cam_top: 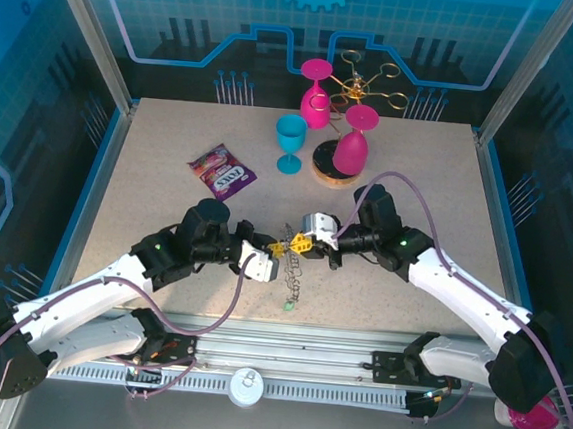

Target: Put the keys on the keyring

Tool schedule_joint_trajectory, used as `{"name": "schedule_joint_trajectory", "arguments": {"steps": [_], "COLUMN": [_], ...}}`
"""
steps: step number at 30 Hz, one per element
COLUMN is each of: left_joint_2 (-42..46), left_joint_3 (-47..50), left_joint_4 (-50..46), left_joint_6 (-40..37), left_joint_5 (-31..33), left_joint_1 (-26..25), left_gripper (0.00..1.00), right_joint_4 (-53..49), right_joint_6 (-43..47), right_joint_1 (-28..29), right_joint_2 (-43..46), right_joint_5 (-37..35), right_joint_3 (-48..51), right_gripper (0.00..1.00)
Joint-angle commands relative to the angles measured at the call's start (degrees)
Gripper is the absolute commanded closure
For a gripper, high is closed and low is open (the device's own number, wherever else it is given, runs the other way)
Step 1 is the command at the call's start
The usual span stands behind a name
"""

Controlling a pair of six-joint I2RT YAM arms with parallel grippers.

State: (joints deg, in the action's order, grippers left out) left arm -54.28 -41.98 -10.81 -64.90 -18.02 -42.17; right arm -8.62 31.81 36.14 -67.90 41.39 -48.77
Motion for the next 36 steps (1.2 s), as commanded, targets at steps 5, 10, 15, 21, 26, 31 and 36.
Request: {"name": "schedule_joint_trajectory", "arguments": {"steps": [5, 10, 15, 21, 26, 31, 36], "left_joint_2": [0.7, 1.9, 3.9, 6.6, 7.8, 6.7, 3.5], "left_joint_3": [2.6, 3.9, 4.2, 1.6, -0.4, 2.0, 2.4], "left_joint_4": [7.4, 8.7, 6.9, 2.9, -1.6, 2.0, 6.0], "left_joint_6": [3.1, 4.7, 6.1, 15.7, 24.6, 26.8, 26.2], "left_joint_5": [2.0, 3.0, 4.9, 7.3, 8.9, 9.9, 11.3], "left_joint_1": [-0.5, -0.4, -0.4, -0.3, -0.5, -1.5, -1.6], "left_gripper": [1.00, 0.78, 0.61, 0.59, 0.66, 0.65, 0.66], "right_joint_4": [14.2, 16.7, 16.0, 15.2, 16.6, 18.1, 19.2], "right_joint_6": [-7.8, -9.1, -7.7, -6.1, -6.7, -7.9, -9.0], "right_joint_1": [-1.1, -1.1, -1.2, -1.4, -1.4, -1.4, -1.4], "right_joint_2": [2.2, 2.3, 2.3, 2.3, 2.7, 2.8, 3.3], "right_joint_5": [2.1, 2.0, 1.3, 0.8, 0.6, 1.3, 1.5], "right_joint_3": [2.8, 4.2, 4.6, 4.4, 4.9, 5.4, 5.9], "right_gripper": [1.00, 1.00, 1.00, 1.00, 1.00, 1.00, 1.00]}}
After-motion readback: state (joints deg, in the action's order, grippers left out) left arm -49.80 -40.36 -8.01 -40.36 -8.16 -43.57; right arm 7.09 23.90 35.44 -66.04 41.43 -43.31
